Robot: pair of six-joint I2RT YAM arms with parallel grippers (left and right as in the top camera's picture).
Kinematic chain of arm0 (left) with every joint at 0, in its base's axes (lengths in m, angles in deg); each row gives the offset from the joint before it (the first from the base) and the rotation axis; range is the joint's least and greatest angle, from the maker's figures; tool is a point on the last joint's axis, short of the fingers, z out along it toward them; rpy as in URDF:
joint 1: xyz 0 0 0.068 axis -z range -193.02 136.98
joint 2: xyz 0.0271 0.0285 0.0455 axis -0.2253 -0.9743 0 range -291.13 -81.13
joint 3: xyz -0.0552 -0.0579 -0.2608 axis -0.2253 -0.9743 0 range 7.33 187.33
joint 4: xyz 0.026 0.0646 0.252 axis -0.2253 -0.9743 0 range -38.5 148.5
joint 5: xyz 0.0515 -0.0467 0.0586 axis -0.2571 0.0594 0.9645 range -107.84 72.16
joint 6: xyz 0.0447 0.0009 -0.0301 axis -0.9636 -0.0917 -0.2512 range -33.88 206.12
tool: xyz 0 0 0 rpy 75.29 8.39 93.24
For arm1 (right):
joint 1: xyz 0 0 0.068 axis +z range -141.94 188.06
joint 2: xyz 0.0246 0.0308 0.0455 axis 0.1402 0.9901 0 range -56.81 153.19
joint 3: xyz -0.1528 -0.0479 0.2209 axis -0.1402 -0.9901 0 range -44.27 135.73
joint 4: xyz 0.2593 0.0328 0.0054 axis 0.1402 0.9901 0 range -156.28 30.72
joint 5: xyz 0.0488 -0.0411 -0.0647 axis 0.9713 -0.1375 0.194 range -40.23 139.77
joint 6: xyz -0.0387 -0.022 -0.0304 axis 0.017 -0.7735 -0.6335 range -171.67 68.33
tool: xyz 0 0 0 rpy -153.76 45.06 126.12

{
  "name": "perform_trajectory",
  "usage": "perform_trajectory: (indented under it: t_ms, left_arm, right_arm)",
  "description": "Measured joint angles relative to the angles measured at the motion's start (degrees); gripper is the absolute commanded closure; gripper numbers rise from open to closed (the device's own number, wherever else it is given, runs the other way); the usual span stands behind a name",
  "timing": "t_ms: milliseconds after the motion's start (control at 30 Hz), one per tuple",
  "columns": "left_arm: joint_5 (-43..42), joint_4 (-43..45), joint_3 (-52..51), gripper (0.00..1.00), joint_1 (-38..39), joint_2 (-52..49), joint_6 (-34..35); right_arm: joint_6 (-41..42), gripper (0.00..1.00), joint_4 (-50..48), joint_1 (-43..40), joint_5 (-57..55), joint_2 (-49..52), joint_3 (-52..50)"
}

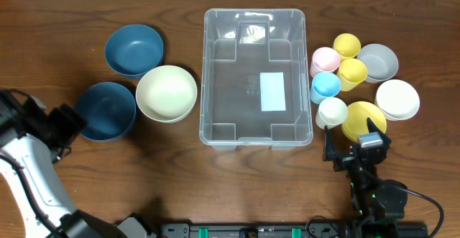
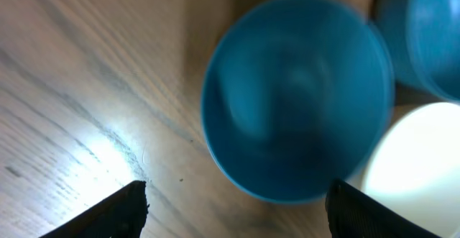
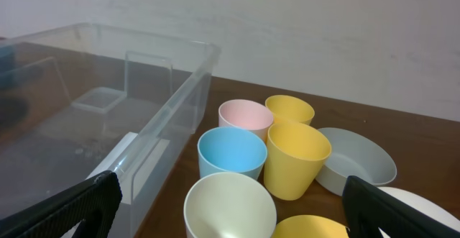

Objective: Pack container
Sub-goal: 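Reach the left gripper to the front teal bowl and grasp its rim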

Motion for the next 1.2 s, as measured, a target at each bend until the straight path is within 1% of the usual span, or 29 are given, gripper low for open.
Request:
perform_trajectory:
  t_ms: [67, 133, 267, 500, 667, 733, 767, 833, 867, 900, 1033, 1100, 1200]
  left_arm:
    - [-0.09, 2.19, -3.15, 0.18, -1.14, -0.13, 0.00]
    - [-0.09, 4.13, -5.79, 0.13, -2.16, -0.13, -0.07]
    - [-0.09, 9.25, -10.43, 0.11, -2.71, -0.13, 0.24]
    - [-0.39, 15.74, -13.79, 0.12, -2.71, -2.27, 1.55]
    - [-1.84, 19.10, -13.79, 0.17, -2.71, -5.57, 2.69]
    - [-3.08, 20.85, -13.81, 0.21, -2.71, -7.21, 2.95]
    - [-3.50, 21.70, -13.81, 0.25, -2.71, -7.96, 2.95]
    - [-4.22, 22.71, -13.81, 0.42, -2.71, -8.87, 3.34]
    - [-4.50, 23.21, -13.81, 0.48, -2.71, -9.20, 3.52]
    - [-4.74, 23.67, -13.81, 0.52, -2.71, -9.40, 3.48]
    - [-5.88, 24.65, -13.81, 0.58, -2.71, -9.44, 3.39]
    - [-6.14, 24.72, -13.81, 0.64, -2.71, -9.44, 3.76]
    - [-6.29, 24.72, -13.81, 0.70, -2.71, -9.44, 4.02]
  right_arm:
    - [0.00, 0.01, 0.00, 0.00, 0.02, 0.00, 0.00]
    - [0.00, 0.01, 0.00, 0.00, 0.00, 0.00, 0.00]
    - [0.00, 0.01, 0.00, 0.00, 0.00, 0.00, 0.00]
    - [0.00, 0.01, 0.00, 0.00, 0.02, 0.00, 0.00]
    - [0.00, 0.01, 0.00, 0.00, 0.02, 0.00, 0.00]
    - [0.00, 0.01, 0.00, 0.00, 0.02, 0.00, 0.00]
    - [0.00, 0.01, 0.00, 0.00, 0.02, 0.00, 0.00]
    - [0.00, 0.01, 0.00, 0.00, 0.02, 0.00, 0.00]
    - [0.00, 0.01, 0.00, 0.00, 0.02, 0.00, 0.00]
    - [0.00, 0.01, 0.00, 0.00, 0.02, 0.00, 0.00]
    - [0.00, 0.01, 0.00, 0.00, 0.02, 0.00, 0.00]
    - [0.00, 0.01, 0.00, 0.00, 0.02, 0.00, 0.00]
    - [0.00, 0.01, 0.00, 0.00, 0.00, 0.00, 0.00]
